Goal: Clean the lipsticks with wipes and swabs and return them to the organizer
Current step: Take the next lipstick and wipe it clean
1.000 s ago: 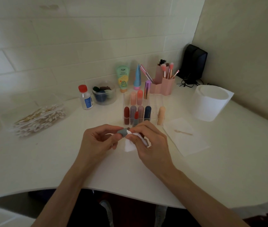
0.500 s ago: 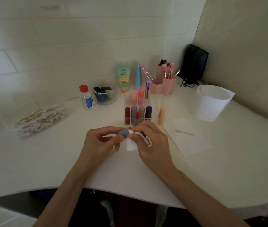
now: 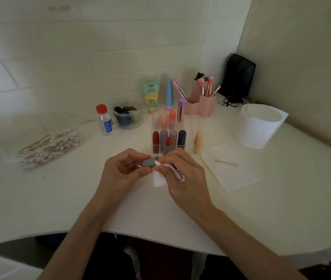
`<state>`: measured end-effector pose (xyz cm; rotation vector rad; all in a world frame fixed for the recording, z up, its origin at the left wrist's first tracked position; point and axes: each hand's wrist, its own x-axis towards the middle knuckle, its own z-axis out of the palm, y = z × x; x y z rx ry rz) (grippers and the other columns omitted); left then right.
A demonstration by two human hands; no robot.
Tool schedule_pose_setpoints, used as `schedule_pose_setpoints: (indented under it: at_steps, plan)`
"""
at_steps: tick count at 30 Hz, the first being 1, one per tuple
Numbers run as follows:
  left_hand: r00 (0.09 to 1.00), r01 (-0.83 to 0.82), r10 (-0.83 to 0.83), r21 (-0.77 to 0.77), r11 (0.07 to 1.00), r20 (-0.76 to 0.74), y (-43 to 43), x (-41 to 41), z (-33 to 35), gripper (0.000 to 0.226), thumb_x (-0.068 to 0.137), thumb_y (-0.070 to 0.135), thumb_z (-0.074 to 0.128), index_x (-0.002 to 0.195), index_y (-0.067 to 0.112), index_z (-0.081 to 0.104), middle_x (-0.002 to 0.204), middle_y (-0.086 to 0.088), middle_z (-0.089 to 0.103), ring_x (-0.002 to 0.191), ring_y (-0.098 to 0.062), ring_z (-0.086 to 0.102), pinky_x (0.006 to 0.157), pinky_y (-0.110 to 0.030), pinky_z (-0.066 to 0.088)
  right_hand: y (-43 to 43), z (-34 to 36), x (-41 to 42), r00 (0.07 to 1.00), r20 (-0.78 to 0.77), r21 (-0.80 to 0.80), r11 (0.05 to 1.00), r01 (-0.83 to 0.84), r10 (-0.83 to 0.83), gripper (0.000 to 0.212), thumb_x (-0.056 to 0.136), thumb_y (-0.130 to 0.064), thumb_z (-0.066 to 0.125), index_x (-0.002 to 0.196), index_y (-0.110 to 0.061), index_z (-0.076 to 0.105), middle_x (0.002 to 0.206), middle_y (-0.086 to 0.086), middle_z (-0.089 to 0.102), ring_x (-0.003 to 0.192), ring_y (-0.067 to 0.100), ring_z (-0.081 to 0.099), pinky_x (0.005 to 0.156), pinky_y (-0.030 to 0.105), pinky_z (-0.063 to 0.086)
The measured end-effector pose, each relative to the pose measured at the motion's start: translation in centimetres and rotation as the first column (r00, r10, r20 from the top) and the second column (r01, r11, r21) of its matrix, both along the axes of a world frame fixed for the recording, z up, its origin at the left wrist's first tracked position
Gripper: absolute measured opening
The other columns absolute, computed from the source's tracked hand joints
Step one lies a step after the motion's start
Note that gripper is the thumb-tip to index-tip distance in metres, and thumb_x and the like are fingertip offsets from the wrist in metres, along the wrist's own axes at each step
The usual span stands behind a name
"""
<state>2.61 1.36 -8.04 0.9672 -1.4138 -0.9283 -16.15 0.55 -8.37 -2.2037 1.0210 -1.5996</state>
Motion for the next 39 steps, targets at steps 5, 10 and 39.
schedule_pose_setpoints:
  at_steps: [5, 10, 39]
  plan:
    - [0.995, 0.1, -0.098, 0.105, 0.989, -0.019, 0.3, -0.78, 0.55, 0.024, 0.088, 0.019, 0.063, 0.109, 0.008, 0.069, 0.084, -0.002, 0.076, 0.072, -0.011, 0.067, 0.07, -0.017, 0.05, -0.21, -0.1, -0.1, 0.999, -0.018, -0.028, 0.999, 0.045, -0.046, 0.012, 0.094, -0.013, 0.071, 0.098, -0.001, 0.072, 0.094, 0.008, 0.068, 0.089, 0.001, 0.056, 0.088, 0.006, 0.043]
    - [0.985, 0.116, -0.124, 0.066, 0.991, 0.12, -0.06, -0.23, -0.01, 0.035, 0.103, 0.031, 0.049, 0.081, 0.017, 0.073, 0.068, -0.003, 0.063, 0.063, -0.012, 0.051, 0.062, -0.018, 0.04, -0.2, -0.18, -0.11, 0.999, -0.025, -0.003, 1.0, 0.023, -0.023, 0.011, 0.095, -0.012, 0.069, 0.098, -0.002, 0.072, 0.094, 0.007, 0.066, 0.087, 0.007, 0.06, 0.087, 0.008, 0.044]
    - [0.925, -0.203, 0.278, -0.282, 0.938, 0.26, 0.12, -0.4, -0.28, 0.023, 0.08, 0.018, 0.077, 0.103, 0.014, 0.077, 0.094, 0.01, 0.075, 0.081, -0.018, 0.068, 0.068, -0.028, 0.053, -0.46, 0.05, 0.07, 1.0, -0.027, 0.189, 0.982, 0.016, -0.011, 0.015, 0.094, -0.022, 0.073, 0.099, -0.008, 0.072, 0.091, -0.006, 0.062, 0.083, -0.007, 0.054, 0.078, 0.008, 0.04]
